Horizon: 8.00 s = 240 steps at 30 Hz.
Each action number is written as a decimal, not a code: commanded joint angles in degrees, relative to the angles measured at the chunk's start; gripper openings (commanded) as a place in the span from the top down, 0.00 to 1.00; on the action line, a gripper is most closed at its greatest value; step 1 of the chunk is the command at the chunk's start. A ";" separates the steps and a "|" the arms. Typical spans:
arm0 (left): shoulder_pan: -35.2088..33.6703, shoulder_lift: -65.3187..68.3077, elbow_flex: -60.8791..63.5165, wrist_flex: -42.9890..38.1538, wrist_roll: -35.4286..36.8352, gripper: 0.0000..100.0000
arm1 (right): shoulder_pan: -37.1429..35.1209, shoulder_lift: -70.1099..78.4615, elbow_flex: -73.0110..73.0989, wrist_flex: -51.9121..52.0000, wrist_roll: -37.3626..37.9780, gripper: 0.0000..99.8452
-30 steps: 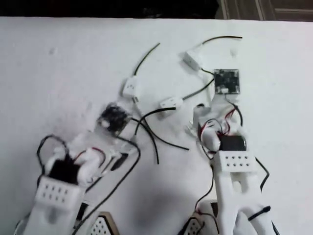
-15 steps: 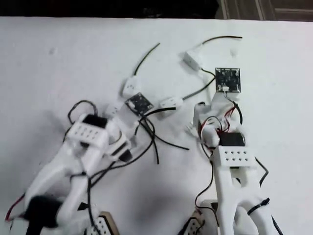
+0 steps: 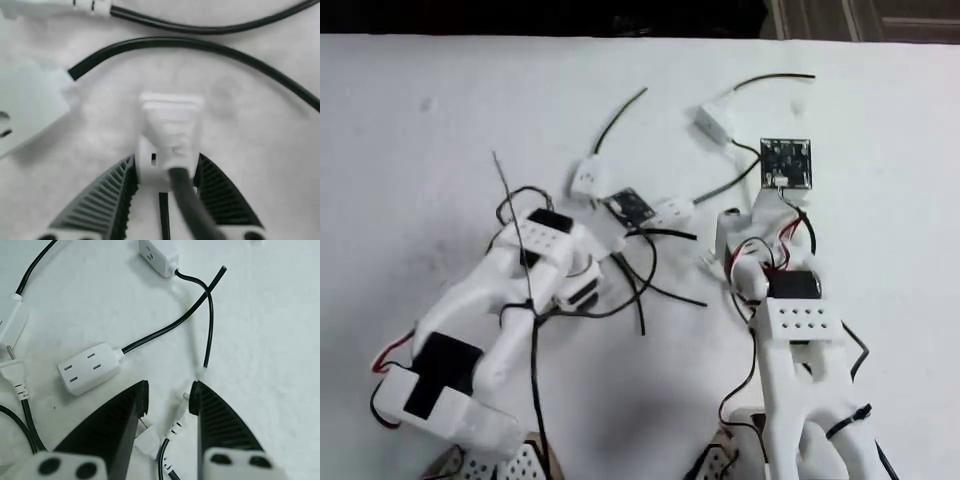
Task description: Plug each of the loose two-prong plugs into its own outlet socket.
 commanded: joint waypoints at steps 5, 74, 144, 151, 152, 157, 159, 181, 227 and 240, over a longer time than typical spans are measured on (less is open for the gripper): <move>-1.63 -11.82 -2.37 -0.53 -0.09 0.98 | 0.75 -0.57 -2.81 -0.92 -0.09 0.87; -8.92 69.58 -118.59 31.47 5.80 0.71 | -2.24 -0.13 -1.76 -1.01 0.00 0.87; -12.00 -49.45 -12.84 24.53 1.67 0.72 | -1.71 -0.13 -1.76 -1.01 0.00 0.87; -16.66 -53.23 -10.20 24.09 1.41 0.72 | -1.89 -0.13 -1.76 -1.01 0.00 0.87; -16.57 -53.23 -8.88 23.56 1.32 0.72 | -1.89 -0.13 -1.76 -1.01 0.00 0.87; -16.92 -53.32 2.02 17.85 -4.31 0.72 | -1.89 -0.13 -1.76 -1.01 0.00 0.87; -18.24 -53.23 7.21 14.07 -5.71 0.72 | -2.07 -0.13 -1.67 -1.01 0.00 0.87; -31.60 -9.27 -9.67 5.10 -37.45 0.72 | -2.24 -0.04 -1.67 -1.01 0.00 0.87; -29.49 16.40 -24.88 3.87 -47.82 0.72 | -2.33 -0.04 -1.67 -1.01 3.34 0.87; -25.54 15.96 -23.65 12.04 -44.75 0.97 | -2.33 -0.04 -1.67 -1.01 3.52 0.87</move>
